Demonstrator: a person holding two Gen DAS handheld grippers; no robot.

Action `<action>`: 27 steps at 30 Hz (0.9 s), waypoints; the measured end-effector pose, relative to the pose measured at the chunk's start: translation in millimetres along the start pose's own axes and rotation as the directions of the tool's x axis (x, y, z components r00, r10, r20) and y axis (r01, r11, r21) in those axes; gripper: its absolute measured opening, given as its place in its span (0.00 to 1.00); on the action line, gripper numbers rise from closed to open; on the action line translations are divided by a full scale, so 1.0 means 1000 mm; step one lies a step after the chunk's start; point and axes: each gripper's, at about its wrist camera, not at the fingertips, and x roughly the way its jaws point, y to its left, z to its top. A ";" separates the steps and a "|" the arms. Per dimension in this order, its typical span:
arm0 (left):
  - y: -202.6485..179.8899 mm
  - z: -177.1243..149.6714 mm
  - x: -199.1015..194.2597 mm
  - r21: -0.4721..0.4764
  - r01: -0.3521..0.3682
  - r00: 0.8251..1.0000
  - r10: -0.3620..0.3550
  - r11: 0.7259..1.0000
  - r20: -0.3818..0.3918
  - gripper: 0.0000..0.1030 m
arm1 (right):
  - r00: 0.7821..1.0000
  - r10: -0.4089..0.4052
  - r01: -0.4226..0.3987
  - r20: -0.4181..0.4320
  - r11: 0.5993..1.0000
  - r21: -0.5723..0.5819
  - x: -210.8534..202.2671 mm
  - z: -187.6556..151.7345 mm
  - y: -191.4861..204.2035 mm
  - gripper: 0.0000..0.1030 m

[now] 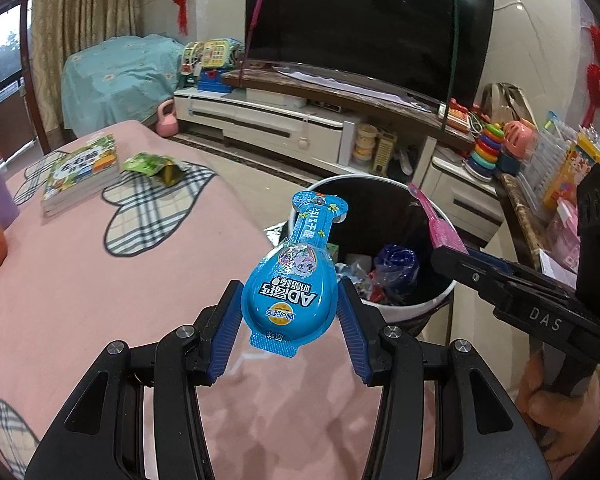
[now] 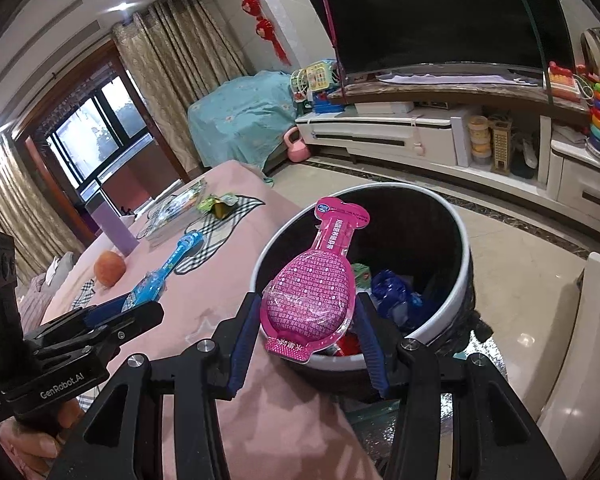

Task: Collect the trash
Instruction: 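Carry the blue pack with the left tool while the right tool carries the pink pack over the bin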

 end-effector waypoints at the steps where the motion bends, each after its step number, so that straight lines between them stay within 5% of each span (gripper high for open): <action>1: -0.003 0.002 0.004 0.007 0.004 1.000 -0.004 1.000 -0.006 0.46 | 1.000 -0.003 0.003 -0.001 1.000 0.001 0.001 0.002 -0.002 0.47; 27: -0.032 0.032 0.052 0.046 0.052 0.995 -0.048 0.998 -0.083 0.47 | 0.998 -0.017 0.018 -0.060 1.000 0.025 0.021 0.031 -0.040 0.50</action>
